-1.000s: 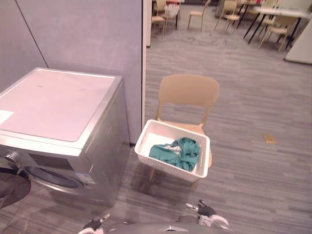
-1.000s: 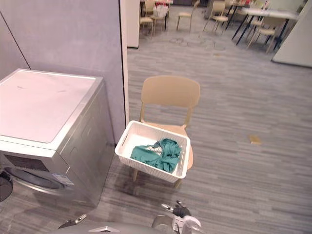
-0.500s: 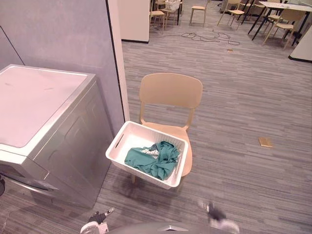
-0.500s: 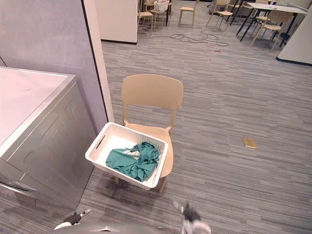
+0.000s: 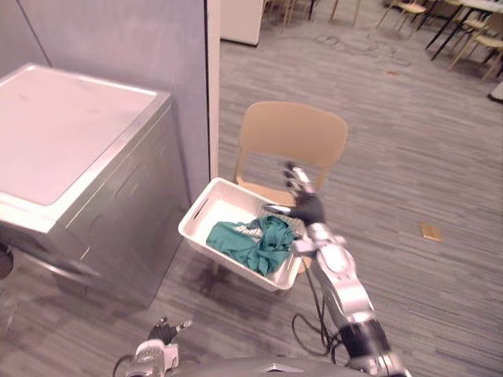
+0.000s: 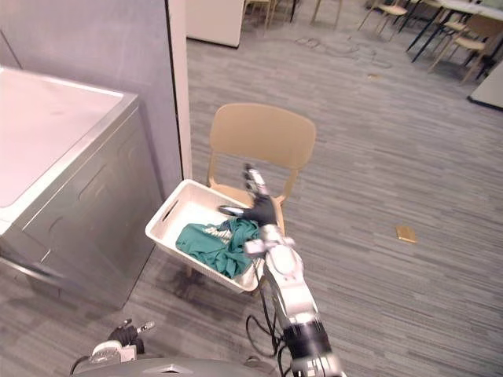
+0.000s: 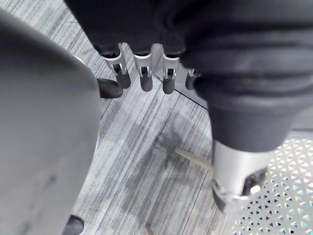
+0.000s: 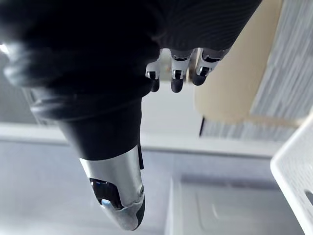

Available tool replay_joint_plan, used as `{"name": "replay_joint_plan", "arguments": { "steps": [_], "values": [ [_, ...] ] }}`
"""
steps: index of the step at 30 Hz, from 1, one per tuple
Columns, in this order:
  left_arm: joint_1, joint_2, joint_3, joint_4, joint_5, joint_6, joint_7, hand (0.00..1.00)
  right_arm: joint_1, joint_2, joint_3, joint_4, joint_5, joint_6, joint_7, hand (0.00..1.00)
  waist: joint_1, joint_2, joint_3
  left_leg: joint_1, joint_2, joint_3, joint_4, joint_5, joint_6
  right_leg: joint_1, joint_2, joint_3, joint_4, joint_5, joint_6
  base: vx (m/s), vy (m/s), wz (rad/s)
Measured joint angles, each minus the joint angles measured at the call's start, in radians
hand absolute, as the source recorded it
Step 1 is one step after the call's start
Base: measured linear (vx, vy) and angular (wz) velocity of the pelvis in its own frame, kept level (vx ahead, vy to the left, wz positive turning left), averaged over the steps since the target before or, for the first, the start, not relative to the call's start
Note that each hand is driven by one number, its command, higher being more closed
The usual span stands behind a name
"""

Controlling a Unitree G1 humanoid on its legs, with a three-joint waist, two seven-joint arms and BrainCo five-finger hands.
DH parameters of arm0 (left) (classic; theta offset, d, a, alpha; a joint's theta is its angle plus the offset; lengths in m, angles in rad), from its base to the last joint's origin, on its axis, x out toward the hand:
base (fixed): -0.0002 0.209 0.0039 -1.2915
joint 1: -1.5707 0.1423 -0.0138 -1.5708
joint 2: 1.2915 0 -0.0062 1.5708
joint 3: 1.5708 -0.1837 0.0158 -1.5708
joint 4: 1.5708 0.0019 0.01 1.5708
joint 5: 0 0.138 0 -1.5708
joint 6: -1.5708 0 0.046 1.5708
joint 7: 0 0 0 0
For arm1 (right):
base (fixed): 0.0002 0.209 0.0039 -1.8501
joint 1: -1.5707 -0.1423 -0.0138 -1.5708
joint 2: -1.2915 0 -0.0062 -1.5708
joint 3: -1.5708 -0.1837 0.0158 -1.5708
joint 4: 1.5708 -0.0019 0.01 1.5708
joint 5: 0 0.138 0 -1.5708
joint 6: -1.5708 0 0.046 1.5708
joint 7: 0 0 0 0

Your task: Pick up the laundry basket with both hands and put the clothes into the washing machine.

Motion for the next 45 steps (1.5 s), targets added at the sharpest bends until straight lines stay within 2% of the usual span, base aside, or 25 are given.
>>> {"name": "replay_joint_plan", "arguments": {
  "steps": [1,3,5,10,15,21,26,33,37,39,40,45],
  "values": [
    [-0.018,0.002,-0.001,-0.019,-0.001,-0.002,0.0,0.0,-0.086,-0.044,0.074,0.077,-0.019,-0.001,0.011,0.0,0.01,0.001,0.053,-0.008,-0.001,-0.015,0.016,0.001,-0.001,0.008,0.0,-0.009,0.0,0.005,0.0,-0.18,-0.001,0.26],
    [-0.038,0.014,0.0,-0.037,-0.002,-0.007,0.0,0.0,-0.166,-0.082,0.144,0.16,-0.025,0.003,0.028,0.0,0.029,0.001,0.104,-0.028,-0.002,-0.032,0.035,-0.001,0.001,0.007,0.0,-0.018,0.002,0.008,0.002,-0.16,0.003,0.21],
    [-0.063,0.024,0.0,-0.069,-0.019,-0.014,0.0,0.0,-0.273,-0.117,0.211,0.277,-0.026,0.006,0.042,0.0,0.052,0.0,0.182,-0.044,-0.004,-0.048,0.048,-0.002,0.008,-0.005,-0.002,-0.022,0.023,0.009,0.002,-0.13,0.007,0.12],
    [-0.099,0.039,0.013,-0.091,-0.04,-0.029,0.002,0.0,-0.476,-0.163,0.212,0.507,-0.025,0.021,0.032,0.0,0.061,0.007,0.268,-0.103,-0.013,-0.069,0.055,0.026,0.008,-0.071,-0.011,-0.026,0.053,0.018,0.002,-0.08,0.012,0.05],
    [-0.115,0.04,0.017,-0.086,-0.046,-0.038,0.023,0.0,-0.588,-0.194,0.201,0.705,-0.026,0.058,-0.004,0.0,0.074,0.016,0.281,-0.151,-0.018,-0.078,0.055,0.034,0.008,-0.119,-0.016,-0.031,0.061,0.02,0.002,-0.01,0.004,0.01],
    [-0.131,0.041,0.033,-0.051,-0.049,-0.038,0.037,0.0,-0.609,-0.196,0.121,0.798,-0.026,0.083,-0.053,0.0,0.076,0.038,0.293,-0.183,-0.018,-0.081,0.055,0.036,0.005,-0.151,-0.016,-0.03,0.061,0.023,0.002,0.0,0.003,-0.02],
    [-0.132,0.046,0.035,-0.018,-0.049,-0.037,0.04,0.0,-0.619,-0.208,0.107,0.875,-0.026,0.096,-0.054,0.0,0.079,0.058,0.309,-0.198,-0.017,-0.079,0.056,0.038,0.006,-0.17,-0.015,-0.024,0.058,0.03,0.002,-0.01,0.007,-0.04],
    [-0.136,0.053,0.034,0.044,-0.07,-0.036,0.04,0.0,-0.628,-0.209,0.107,0.951,-0.026,0.096,-0.053,0.0,0.091,0.066,0.316,-0.242,-0.016,-0.085,0.072,0.038,0.004,-0.204,-0.013,-0.024,0.055,0.041,0.002,-0.01,0.011,0.0],
    [-0.154,0.041,0.021,0.038,-0.079,-0.038,0.04,0.0,-0.664,-0.227,0.03,1.022,-0.024,0.096,-0.063,0.0,0.108,0.097,0.331,-0.303,-0.017,-0.113,0.112,0.03,0.003,-0.236,-0.013,-0.04,0.067,0.042,0.0,-0.05,0.023,0.1],
    [-0.158,0.039,0.001,0.02,-0.079,-0.039,0.04,0.0,-0.687,-0.25,-0.002,1.028,-0.024,0.096,-0.076,0.0,0.121,0.119,0.343,-0.335,-0.018,-0.123,0.125,0.03,0.003,-0.26,-0.013,-0.043,0.07,0.05,0.0,-0.07,0.028,0.02],
    [-0.165,0.034,-0.016,0.015,-0.079,-0.039,0.04,0.0,-0.703,-0.271,-0.024,1.046,-0.024,0.095,-0.086,0.0,0.137,0.137,0.353,-0.355,-0.018,-0.128,0.136,0.03,0.003,-0.275,-0.013,-0.044,0.073,0.054,0.0,-0.05,0.024,0.01],
    [-0.172,0.025,-0.047,0.012,-0.08,-0.04,0.04,0.0,-0.709,-0.328,-0.081,1.058,-0.024,0.095,-0.097,0.0,0.178,0.166,0.368,-0.443,-0.019,-0.152,0.205,0.016,0.005,-0.329,-0.011,-0.051,0.093,0.057,-0.002,-0.05,0.022,0.01]
  ]
}}
